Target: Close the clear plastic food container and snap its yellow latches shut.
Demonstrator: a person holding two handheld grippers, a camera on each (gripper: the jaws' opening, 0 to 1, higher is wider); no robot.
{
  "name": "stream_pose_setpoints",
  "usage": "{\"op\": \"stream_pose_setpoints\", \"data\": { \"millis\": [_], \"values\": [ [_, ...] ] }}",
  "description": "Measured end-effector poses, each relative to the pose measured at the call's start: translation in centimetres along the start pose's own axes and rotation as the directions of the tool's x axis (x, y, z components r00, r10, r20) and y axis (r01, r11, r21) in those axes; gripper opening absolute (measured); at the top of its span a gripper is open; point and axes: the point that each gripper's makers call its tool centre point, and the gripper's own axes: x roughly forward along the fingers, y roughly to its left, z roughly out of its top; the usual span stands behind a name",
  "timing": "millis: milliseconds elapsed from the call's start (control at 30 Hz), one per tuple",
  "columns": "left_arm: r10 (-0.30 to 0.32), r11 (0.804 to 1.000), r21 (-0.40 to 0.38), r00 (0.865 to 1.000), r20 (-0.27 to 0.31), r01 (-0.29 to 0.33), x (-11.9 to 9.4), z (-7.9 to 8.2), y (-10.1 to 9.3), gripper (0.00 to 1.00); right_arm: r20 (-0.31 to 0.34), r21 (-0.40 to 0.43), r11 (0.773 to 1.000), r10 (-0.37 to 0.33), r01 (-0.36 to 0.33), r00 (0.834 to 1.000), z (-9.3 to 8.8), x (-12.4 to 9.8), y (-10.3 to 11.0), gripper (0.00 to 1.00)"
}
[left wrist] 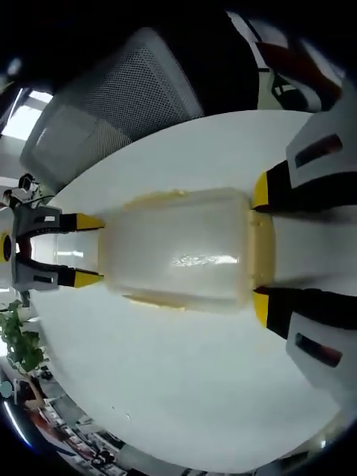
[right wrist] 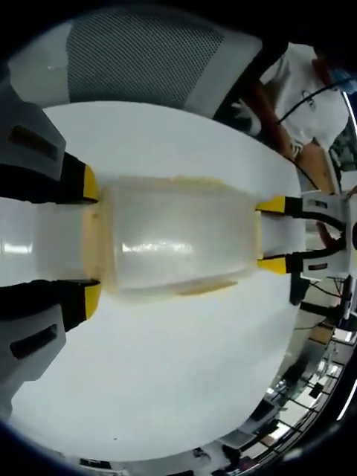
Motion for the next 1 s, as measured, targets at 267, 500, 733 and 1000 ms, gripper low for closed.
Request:
{"op": "stream_pose_setpoints", "data": {
  "millis": [267,500,733,1000],
  "values": [
    [0.008,1.000,0.001,1.000,-0.005,-0.008,0.07,0.22,0.00,0.38,-0.006,0.006,1.000,0.001,-0.001,1.000,0.03,0.02,-0.04,0.38],
    [0.016,1.000,0.006,0.999,-0.033,-0.016,0.20,0.19,0.04,0.38,-0.017,0.004,1.000,0.002,-0.002,1.000,0.07,0.04,-0.02,0.38],
    [0.016,1.000,0.010,0.999,-0.045,-0.015,0.23,0.06,0.03,0.39,-0.037,0.003,1.000,0.000,0.000,0.999,0.07,0.10,0.02,0.39],
    [0.015,1.000,0.014,0.999,-0.052,-0.014,0.27,0.24,0.07,0.39,-0.056,-0.005,1.000,0.001,-0.001,0.998,0.06,0.16,-0.01,0.39]
  ]
}}
